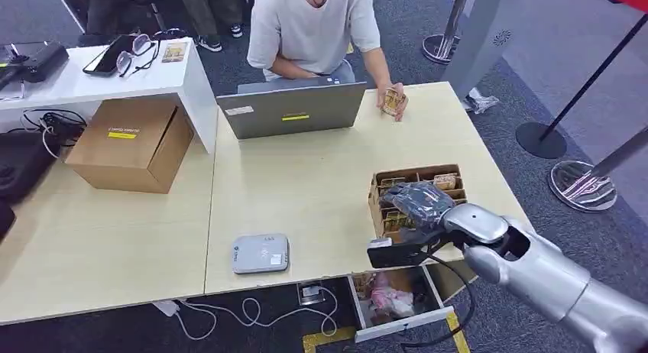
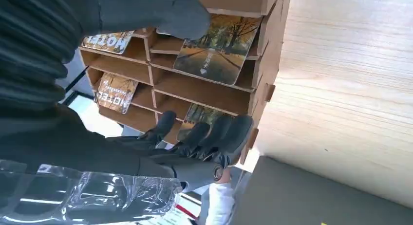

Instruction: Pass the card to the sensor for recognition and then transmit it.

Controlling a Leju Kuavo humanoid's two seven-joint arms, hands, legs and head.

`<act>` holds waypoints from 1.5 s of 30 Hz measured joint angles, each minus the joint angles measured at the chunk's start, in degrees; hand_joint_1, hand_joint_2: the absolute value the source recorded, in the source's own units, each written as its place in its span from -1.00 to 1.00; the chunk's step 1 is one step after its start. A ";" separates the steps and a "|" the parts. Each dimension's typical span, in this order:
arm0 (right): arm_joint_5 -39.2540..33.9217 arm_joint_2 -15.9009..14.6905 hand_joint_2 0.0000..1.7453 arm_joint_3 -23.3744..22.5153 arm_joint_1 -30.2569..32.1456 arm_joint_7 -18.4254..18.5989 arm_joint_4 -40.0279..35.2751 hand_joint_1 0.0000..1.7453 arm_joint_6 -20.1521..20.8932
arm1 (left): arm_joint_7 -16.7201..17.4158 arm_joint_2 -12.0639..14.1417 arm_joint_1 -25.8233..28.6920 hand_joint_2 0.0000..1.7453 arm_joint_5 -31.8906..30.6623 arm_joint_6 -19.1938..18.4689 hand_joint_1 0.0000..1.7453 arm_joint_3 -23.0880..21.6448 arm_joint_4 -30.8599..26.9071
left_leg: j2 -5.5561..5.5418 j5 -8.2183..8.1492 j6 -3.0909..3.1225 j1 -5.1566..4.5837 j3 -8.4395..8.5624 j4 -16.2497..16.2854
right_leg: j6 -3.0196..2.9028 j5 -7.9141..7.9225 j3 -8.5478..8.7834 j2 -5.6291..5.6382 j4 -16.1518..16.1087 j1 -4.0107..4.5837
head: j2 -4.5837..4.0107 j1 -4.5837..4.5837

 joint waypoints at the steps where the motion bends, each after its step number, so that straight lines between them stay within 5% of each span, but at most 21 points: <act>1: 0.02 0.11 1.00 0.00 -0.04 0.00 0.13 -0.20 0.00 | 0.00 0.00 -0.01 -1.00 -0.04 0.00 -1.00 0.02 0.00 | 0.00 0.00 0.00 0.00 0.00 0.00 | 0.00 0.00 0.00 0.00 0.00 0.00 | 0.00 0.00; 10: 0.46 1.29 1.00 0.92 -0.50 -0.28 1.95 0.06 -0.04 | 0.18 -0.02 -0.37 -1.00 -0.37 0.02 -1.00 0.02 0.00 | 0.00 0.00 0.00 0.00 0.01 0.00 | 0.00 0.00 0.00 0.00 0.00 0.00 | 0.00 0.00; 16: 0.50 1.66 1.00 1.20 -0.64 -0.52 3.12 -0.14 -0.15 | 0.48 -0.02 -0.47 -1.00 -0.52 0.07 -1.00 0.00 0.00 | 0.00 0.00 0.00 0.00 0.00 0.00 | 0.00 0.00 0.00 0.00 0.00 0.00 | 0.00 0.00; 24: 0.55 1.90 1.00 1.40 -0.65 -0.79 4.33 -0.14 -0.63 | 0.63 0.00 -0.47 -1.00 -0.87 0.07 -1.00 0.02 0.00 | 0.00 0.00 0.00 0.00 0.01 0.00 | 0.00 0.00 0.00 0.00 0.00 0.00 | 0.00 0.00; 30: 0.59 1.97 1.00 1.42 -0.92 -0.94 4.94 0.04 -0.83 | 0.96 0.02 -0.45 -1.00 -1.09 0.15 -1.00 0.02 0.00 | 0.00 0.00 0.00 0.00 0.01 0.00 | 0.00 0.00 0.00 0.00 0.00 0.00 | 0.00 0.00; 34: 0.57 1.94 1.00 1.62 -0.94 -1.05 5.27 0.54 -0.85 | 0.96 0.04 -0.44 -1.00 -1.14 0.20 -1.00 0.02 0.00 | 0.00 0.00 0.00 0.00 0.01 0.00 | 0.00 0.00 0.00 0.00 0.00 0.00 | 0.00 0.00; 45: -0.15 1.94 1.00 2.64 -1.51 -1.29 5.64 0.82 -1.01 | 1.05 0.28 -0.26 -1.00 -1.44 0.57 -1.00 0.02 0.02 | 0.00 0.00 0.00 0.00 0.01 0.00 | 0.00 0.00 0.00 0.00 0.00 0.00 | 0.00 0.00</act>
